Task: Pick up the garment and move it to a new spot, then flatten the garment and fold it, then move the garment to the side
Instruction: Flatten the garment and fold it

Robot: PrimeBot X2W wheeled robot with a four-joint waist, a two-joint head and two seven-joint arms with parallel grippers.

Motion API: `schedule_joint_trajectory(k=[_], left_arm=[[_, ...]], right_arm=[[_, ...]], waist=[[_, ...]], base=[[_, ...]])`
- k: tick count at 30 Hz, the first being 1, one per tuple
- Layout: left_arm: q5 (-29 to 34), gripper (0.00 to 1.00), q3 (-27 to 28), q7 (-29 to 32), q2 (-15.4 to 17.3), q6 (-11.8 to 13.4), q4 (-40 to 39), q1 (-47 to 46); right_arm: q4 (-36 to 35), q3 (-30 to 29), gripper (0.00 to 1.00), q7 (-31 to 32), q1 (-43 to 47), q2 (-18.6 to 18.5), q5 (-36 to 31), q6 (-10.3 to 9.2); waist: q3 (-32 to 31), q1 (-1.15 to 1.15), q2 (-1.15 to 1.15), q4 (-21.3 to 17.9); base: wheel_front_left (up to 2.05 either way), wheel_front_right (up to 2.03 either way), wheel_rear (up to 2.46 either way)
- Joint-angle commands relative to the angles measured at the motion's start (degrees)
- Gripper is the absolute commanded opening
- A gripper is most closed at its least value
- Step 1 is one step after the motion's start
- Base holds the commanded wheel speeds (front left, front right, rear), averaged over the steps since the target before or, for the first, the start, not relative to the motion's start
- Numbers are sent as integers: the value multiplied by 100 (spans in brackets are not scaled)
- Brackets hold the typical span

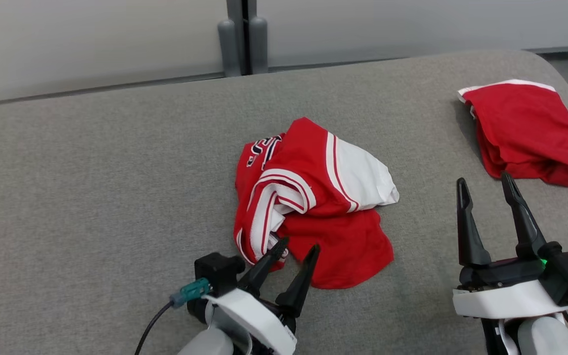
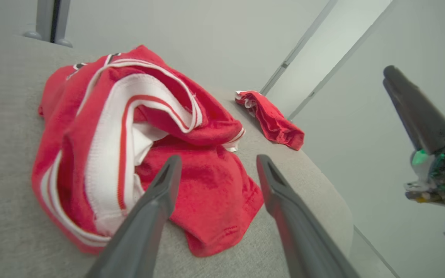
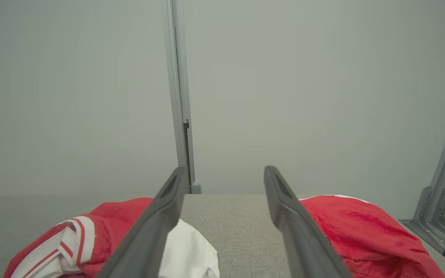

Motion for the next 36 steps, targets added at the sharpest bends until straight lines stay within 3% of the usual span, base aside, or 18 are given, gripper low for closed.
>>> schedule_joint_trajectory(k=[1,6,15,16,18,28,36], left_arm=[[-152,100,-164,92,24,-33,233,-379],[-623,100,-197,23,29,-40,735,-981],[-788,100,96,-108,34,126,1123,-1456],[-748,56,178,-113,35,121,1050,-1492],[-654,0,312,-111,25,112,912,-1491],[-270,0,581,-115,40,14,314,-1649],[-962,0,642,781,106,-46,-29,-2552]], right_arm=[[-41,7,100,-6,-117,-8,4,-13],[-71,31,100,-7,-233,11,24,-13],[-56,-54,100,-6,-256,23,3,-13],[-51,-55,100,-6,-253,24,7,-13],[-39,-48,100,-6,-246,23,47,-13],[47,6,100,-6,-173,25,179,-13],[132,146,100,-6,-178,24,278,-13]], waist=[[414,0,0,-362],[682,0,0,-542],[808,0,0,-620],[808,0,0,-620],[804,0,0,-623],[744,0,0,-512],[470,0,0,-575]], base=[[0,0,0],[0,0,0],[0,0,0],[0,0,0],[0,0,0],[0,0,0],[0,0,0]])
